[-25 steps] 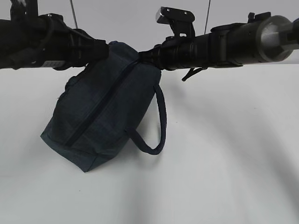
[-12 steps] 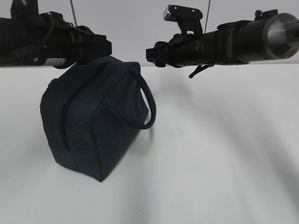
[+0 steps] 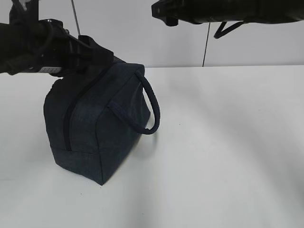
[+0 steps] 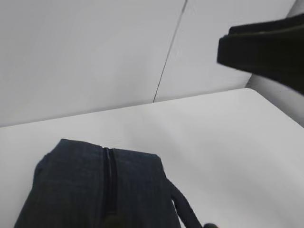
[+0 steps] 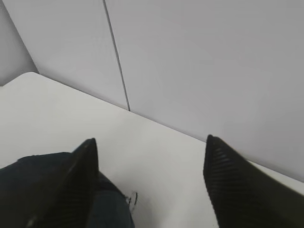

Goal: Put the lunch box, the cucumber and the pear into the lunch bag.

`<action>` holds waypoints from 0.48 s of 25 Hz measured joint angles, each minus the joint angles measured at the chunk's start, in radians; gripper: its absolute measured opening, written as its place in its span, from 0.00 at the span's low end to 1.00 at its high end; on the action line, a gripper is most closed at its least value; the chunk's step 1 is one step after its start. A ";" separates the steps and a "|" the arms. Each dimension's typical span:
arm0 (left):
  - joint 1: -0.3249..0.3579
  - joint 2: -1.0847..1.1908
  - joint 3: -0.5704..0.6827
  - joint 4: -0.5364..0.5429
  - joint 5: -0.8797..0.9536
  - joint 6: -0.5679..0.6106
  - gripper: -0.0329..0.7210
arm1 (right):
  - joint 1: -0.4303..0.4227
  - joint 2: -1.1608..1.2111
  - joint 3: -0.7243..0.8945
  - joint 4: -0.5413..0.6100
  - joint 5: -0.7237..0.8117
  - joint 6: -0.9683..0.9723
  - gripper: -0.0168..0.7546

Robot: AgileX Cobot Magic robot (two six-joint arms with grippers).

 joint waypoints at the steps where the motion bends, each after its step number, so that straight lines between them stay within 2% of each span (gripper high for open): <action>1: 0.000 -0.009 0.001 0.077 0.013 -0.073 0.48 | 0.000 -0.038 0.029 -0.028 0.005 0.035 0.71; 5: 0.000 -0.022 0.001 0.543 0.155 -0.490 0.47 | 0.000 -0.171 0.145 -0.257 0.111 0.261 0.69; 7: 0.000 -0.026 0.001 0.790 0.247 -0.679 0.45 | 0.000 -0.213 0.174 -0.482 0.207 0.478 0.69; 9: 0.000 -0.041 0.001 0.965 0.319 -0.839 0.45 | 0.000 -0.241 0.184 -0.733 0.319 0.725 0.69; 12: 0.000 -0.105 0.001 1.124 0.368 -0.965 0.44 | 0.000 -0.276 0.190 -1.120 0.497 1.108 0.67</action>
